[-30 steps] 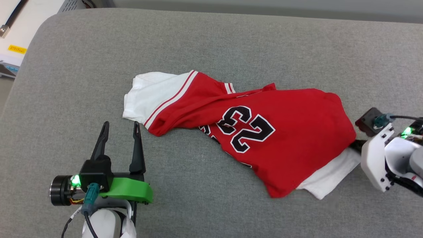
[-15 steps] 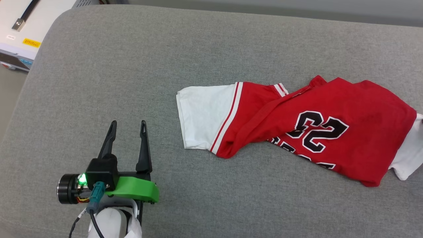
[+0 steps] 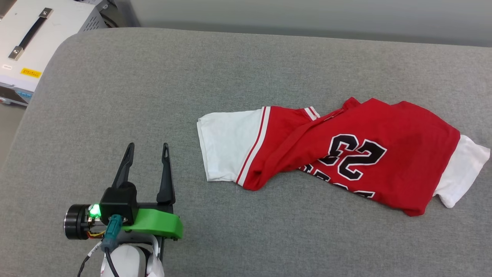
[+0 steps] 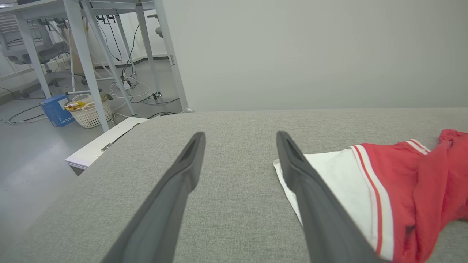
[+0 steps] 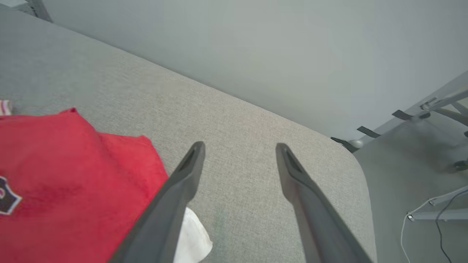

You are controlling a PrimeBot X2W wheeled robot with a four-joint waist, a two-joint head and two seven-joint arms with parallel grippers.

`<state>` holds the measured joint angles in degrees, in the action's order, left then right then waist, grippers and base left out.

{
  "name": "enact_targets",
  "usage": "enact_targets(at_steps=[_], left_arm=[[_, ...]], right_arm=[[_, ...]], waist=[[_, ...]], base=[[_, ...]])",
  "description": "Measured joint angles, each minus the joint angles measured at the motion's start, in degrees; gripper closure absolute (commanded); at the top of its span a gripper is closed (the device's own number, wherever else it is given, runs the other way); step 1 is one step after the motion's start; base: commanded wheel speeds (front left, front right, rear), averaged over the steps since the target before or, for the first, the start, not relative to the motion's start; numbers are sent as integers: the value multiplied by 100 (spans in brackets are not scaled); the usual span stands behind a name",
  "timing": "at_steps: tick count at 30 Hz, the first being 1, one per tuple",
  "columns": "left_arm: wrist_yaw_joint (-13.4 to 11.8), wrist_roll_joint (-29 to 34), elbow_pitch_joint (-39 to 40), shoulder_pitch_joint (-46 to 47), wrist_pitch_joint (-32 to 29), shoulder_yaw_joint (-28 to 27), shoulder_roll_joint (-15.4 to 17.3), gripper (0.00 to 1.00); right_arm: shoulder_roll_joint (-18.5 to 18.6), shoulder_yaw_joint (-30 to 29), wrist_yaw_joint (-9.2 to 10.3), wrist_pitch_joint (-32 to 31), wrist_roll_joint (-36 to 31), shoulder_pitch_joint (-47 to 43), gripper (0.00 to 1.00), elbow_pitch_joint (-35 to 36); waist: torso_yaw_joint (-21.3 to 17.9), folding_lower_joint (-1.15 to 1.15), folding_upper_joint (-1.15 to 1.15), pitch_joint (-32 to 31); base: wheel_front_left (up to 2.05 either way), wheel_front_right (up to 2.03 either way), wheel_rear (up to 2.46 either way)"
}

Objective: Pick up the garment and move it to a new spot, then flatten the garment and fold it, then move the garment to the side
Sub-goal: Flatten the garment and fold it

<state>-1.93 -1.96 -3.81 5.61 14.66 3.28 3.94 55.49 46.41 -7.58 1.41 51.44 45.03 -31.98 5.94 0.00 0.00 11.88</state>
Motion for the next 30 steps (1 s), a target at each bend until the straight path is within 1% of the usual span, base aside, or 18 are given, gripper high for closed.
enact_targets(at_steps=[2,5,8,11,13,16,18,24,27,30], left_arm=[[14,7,37,0,0,5,0,0],[16,9,63,3,0,24,-1,0],[25,23,80,22,0,53,-2,0],[26,25,98,64,0,77,-5,0],[26,24,101,98,0,101,-9,0],[24,19,104,197,0,168,-23,0],[23,-4,116,286,0,219,-36,0],[13,-56,129,495,0,342,-56,0],[7,-65,131,597,0,366,-63,0],[-34,-99,129,647,0,376,-68,0]], right_arm=[[23,-222,0,-176,125,51,0,387],[14,-408,1,-642,336,114,0,859],[-5,-408,1,-1324,400,181,0,1165],[-109,-354,1,-2169,545,268,0,1206],[-243,-330,1,-2722,621,334,0,1126],[-470,-294,1,-3255,620,478,0,927],[-622,-269,2,-3464,556,567,0,738],[-1136,-221,2,-3631,231,808,0,-26],[-1221,-56,1,-3664,-68,831,0,-424],[-1255,-91,1,-3697,-27,888,0,-710]], waist=[[-7,0,0,30],[15,0,0,105],[54,0,0,203],[99,0,0,308],[136,0,0,399],[196,0,0,543],[242,0,0,645],[391,0,0,969],[473,0,0,1111],[565,0,0,1203]], base=[[0,0,0],[0,0,0],[0,0,0],[0,0,0],[0,0,0],[0,0,0],[0,0,0],[0,0,0],[0,0,0],[0,0,0]])
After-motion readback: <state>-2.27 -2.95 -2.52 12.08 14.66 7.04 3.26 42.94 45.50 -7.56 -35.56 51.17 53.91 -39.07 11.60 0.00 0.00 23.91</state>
